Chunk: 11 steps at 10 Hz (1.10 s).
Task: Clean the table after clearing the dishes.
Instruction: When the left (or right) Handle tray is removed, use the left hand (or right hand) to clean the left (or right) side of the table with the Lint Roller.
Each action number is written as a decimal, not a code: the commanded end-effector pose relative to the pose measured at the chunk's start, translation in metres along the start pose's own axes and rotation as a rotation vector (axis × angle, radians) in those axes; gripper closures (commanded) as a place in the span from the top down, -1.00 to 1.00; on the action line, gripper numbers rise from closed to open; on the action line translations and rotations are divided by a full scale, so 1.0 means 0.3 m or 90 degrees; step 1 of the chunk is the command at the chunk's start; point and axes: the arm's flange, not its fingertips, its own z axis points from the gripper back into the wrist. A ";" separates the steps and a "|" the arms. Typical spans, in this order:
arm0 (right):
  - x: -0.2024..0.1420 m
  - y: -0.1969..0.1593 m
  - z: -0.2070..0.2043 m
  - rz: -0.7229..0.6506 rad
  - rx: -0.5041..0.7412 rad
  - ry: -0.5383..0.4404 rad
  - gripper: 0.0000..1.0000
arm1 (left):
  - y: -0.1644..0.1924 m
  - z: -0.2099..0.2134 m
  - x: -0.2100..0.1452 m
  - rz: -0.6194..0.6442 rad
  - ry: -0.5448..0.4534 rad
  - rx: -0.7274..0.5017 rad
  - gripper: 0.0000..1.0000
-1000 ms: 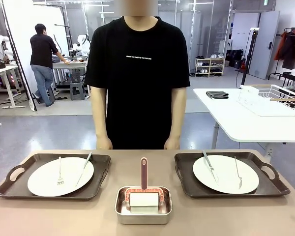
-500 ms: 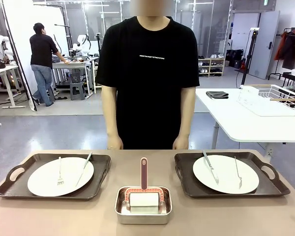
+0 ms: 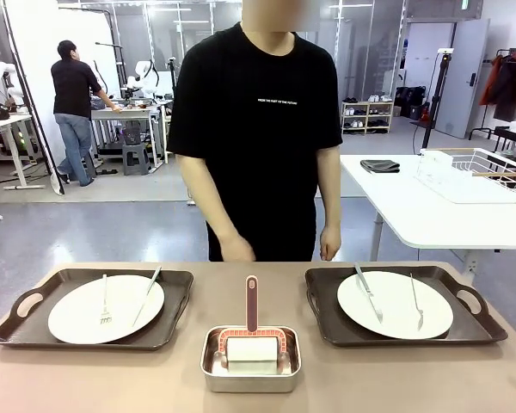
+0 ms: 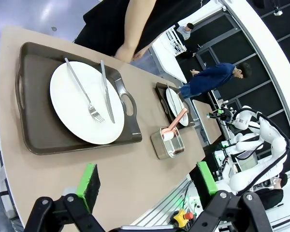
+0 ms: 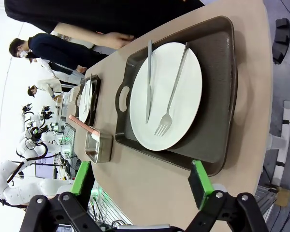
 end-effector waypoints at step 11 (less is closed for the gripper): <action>-0.001 0.004 0.006 0.001 0.001 -0.002 1.00 | -0.001 0.010 -0.005 0.002 -0.007 -0.007 1.00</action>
